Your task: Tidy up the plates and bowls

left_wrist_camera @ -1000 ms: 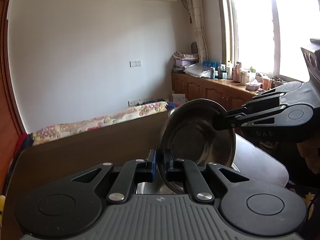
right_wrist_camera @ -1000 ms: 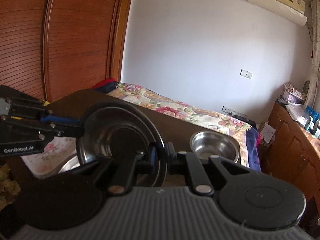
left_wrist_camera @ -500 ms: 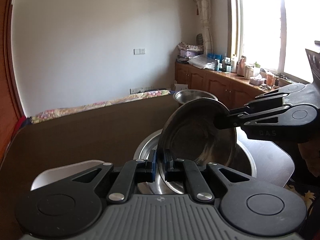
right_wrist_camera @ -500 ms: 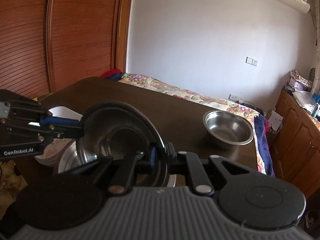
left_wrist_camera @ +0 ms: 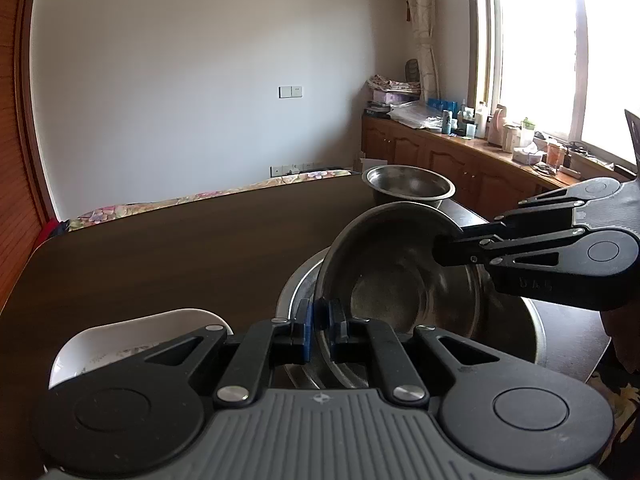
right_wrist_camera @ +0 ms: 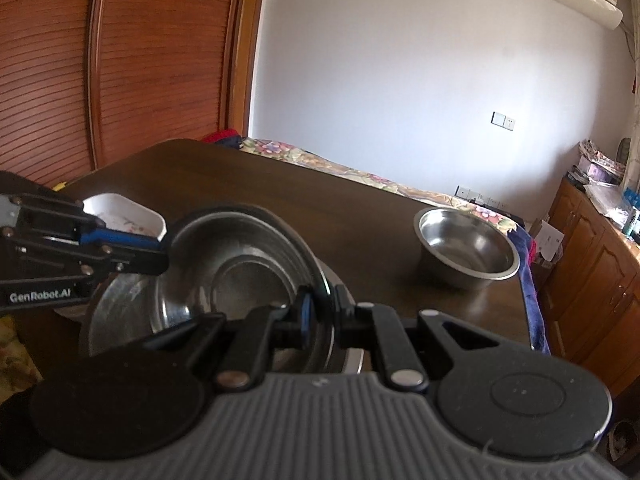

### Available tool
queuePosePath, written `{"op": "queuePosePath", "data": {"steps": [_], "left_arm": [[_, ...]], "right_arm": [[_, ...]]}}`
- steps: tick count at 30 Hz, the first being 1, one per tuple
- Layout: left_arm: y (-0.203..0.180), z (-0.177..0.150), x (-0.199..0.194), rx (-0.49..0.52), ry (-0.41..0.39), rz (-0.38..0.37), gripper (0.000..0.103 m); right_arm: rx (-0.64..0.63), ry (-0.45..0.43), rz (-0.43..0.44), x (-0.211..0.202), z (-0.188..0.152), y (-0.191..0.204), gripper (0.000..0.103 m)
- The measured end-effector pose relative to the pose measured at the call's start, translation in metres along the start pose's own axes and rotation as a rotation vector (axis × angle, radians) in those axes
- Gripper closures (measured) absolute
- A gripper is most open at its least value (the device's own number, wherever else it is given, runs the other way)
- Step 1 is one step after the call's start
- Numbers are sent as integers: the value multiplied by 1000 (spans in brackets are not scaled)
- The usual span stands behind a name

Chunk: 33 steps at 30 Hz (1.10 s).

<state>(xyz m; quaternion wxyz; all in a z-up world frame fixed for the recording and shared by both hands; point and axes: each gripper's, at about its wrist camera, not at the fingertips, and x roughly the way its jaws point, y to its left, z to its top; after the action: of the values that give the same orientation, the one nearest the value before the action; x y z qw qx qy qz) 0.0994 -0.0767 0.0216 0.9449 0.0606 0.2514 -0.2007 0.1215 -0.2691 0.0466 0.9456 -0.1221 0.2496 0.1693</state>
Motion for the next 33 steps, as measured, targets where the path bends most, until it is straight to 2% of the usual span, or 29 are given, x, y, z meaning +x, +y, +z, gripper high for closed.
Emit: {"op": "queuePosePath", "data": {"steps": [6, 21, 27, 33], "left_arm": [[-3, -3, 0, 17, -8, 22, 64], [-8, -1, 3, 25, -8, 21, 62], [-7, 1, 0, 22, -20, 18, 62], [-7, 1, -4, 28, -43, 20, 62]], "right_arm": [[-7, -14, -6, 4, -5, 2, 90], [-9, -54, -18, 8, -16, 9, 85], [-29, -71, -22, 6, -17, 13, 74], [-6, -111, -14, -5, -14, 13, 74]]}}
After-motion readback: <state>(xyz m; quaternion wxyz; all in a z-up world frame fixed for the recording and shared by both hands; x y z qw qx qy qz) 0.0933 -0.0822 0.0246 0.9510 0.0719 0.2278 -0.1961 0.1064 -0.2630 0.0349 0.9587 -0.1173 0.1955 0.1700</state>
